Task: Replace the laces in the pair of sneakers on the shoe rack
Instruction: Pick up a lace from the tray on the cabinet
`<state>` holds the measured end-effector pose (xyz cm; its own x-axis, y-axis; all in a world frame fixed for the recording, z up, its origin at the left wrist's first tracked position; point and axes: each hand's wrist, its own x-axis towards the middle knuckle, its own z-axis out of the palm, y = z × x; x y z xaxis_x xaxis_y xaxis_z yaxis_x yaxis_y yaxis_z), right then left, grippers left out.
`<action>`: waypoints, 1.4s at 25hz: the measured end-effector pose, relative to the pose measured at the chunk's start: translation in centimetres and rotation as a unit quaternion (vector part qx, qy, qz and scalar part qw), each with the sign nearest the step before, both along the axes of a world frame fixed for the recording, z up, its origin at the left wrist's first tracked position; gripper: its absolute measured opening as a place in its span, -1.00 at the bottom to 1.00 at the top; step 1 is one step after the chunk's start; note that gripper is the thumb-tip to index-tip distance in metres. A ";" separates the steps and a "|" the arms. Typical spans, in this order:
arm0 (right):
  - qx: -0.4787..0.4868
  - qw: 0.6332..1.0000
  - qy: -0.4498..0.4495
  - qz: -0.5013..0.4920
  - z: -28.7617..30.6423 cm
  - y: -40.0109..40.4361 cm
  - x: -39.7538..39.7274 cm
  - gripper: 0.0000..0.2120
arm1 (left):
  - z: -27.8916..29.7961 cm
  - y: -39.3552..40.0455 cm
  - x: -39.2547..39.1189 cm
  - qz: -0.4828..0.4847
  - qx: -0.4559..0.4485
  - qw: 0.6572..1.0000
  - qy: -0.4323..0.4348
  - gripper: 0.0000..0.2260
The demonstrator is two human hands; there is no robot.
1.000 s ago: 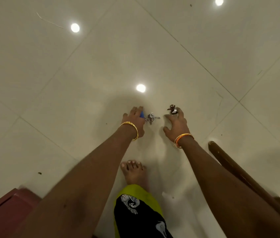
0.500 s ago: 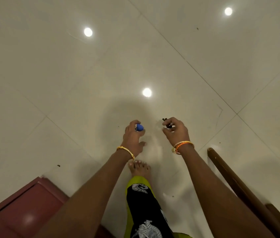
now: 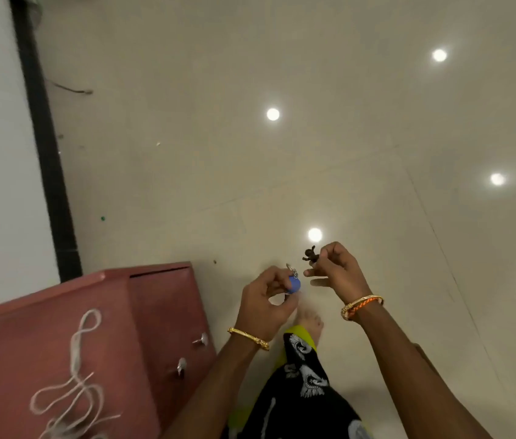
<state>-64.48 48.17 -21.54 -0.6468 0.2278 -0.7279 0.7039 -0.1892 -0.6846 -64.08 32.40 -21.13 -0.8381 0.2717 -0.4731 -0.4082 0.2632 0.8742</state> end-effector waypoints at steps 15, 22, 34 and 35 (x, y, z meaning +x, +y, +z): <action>-0.125 0.960 -0.030 0.248 7.8 -35.9 11.1 -0.73 | 9.2 -30.2 17.6 0.472 -0.010 0.881 -0.037 -0.88; -0.063 0.876 0.037 0.477 6.6 -45.0 14.7 -0.71 | 7.7 -37.9 24.1 0.720 0.075 0.689 -0.037 -0.86; 0.197 0.693 0.278 0.635 2.5 -53.4 18.6 -0.84 | 3.0 -43.5 26.0 0.779 -0.069 0.618 -0.082 -0.77; 0.214 0.700 0.277 0.622 2.2 -53.7 18.9 -0.84 | 2.6 -43.9 26.0 0.776 -0.081 0.621 -0.078 -0.79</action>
<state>-45.53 -5.55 -19.31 -0.6941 -0.6430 -0.3235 -0.2555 0.6403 -0.7244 -38.09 -11.46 -18.54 0.0276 -0.8673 -0.4969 -0.3559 -0.4731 0.8059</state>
